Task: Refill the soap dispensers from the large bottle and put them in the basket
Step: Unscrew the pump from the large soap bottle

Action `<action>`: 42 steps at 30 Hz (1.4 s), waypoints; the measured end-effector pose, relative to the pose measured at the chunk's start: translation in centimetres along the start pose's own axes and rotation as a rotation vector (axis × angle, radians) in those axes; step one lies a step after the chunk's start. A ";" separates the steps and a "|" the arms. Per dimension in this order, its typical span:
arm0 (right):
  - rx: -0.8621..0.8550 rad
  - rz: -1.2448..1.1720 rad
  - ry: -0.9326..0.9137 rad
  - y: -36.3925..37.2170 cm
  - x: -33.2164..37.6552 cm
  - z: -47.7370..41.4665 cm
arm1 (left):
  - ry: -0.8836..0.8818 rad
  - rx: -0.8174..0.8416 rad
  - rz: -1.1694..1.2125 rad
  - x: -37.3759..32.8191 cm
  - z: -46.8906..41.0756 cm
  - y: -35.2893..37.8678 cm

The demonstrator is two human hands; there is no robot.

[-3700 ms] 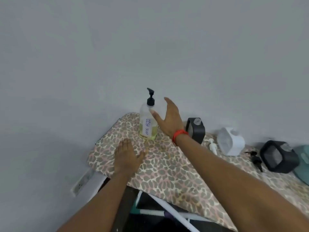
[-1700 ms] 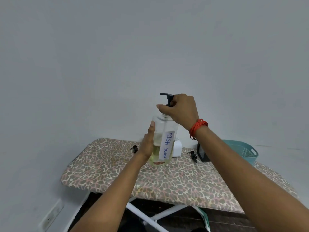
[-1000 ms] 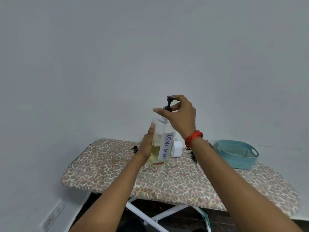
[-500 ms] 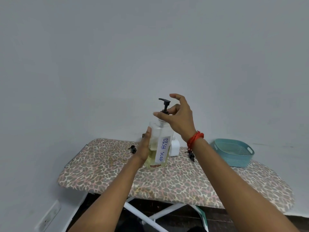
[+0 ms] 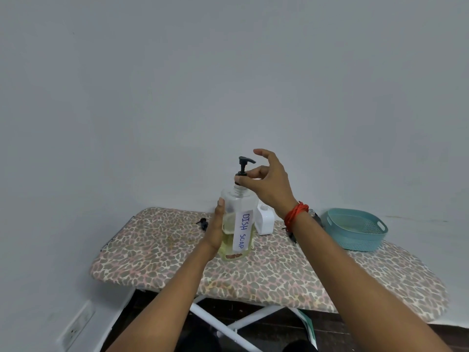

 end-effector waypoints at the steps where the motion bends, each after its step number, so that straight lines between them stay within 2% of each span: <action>1: 0.046 -0.039 0.003 0.2 -0.1 -0.1 | 0.015 0.006 0.003 0.0 0.1 -0.1; 4: 0.124 -0.079 0.005 0.7 -0.1 0.1 | 0.023 0.010 -0.004 0.2 0.2 0.0; 11: -0.022 0.022 0.009 1.2 -0.9 0.5 | 0.009 -0.007 -0.073 0.7 0.0 -0.7; 16: 0.110 -0.086 0.066 1.3 -1.0 0.5 | -0.027 -0.032 -0.085 1.2 0.3 -1.1; 20: 0.025 0.141 0.107 1.3 -1.0 1.3 | -0.004 -0.017 -0.039 1.3 0.2 -1.0; 25: -0.060 0.067 0.052 0.8 -0.7 1.2 | -0.012 -0.052 -0.024 2.2 0.4 -1.6; 34: -0.104 -0.080 0.040 -0.8 1.6 -0.8 | -0.090 -0.127 0.002 5.5 1.3 -3.8; 39: -0.170 0.009 -0.042 -1.5 3.0 -1.1 | -0.102 -0.144 0.002 6.7 1.4 -4.4; 42: -0.296 0.156 -0.141 -1.4 3.0 -0.9 | -0.115 -0.139 0.038 6.4 1.3 -4.4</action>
Point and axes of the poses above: each hand's wrist, its own z-axis away from the middle knuckle, its own y-axis out of the palm, x = y × z, the point moved 2 cm from there along -z, towards the middle knuckle, and after that the axes turned 15 degrees about z, right-handed, at the moved point
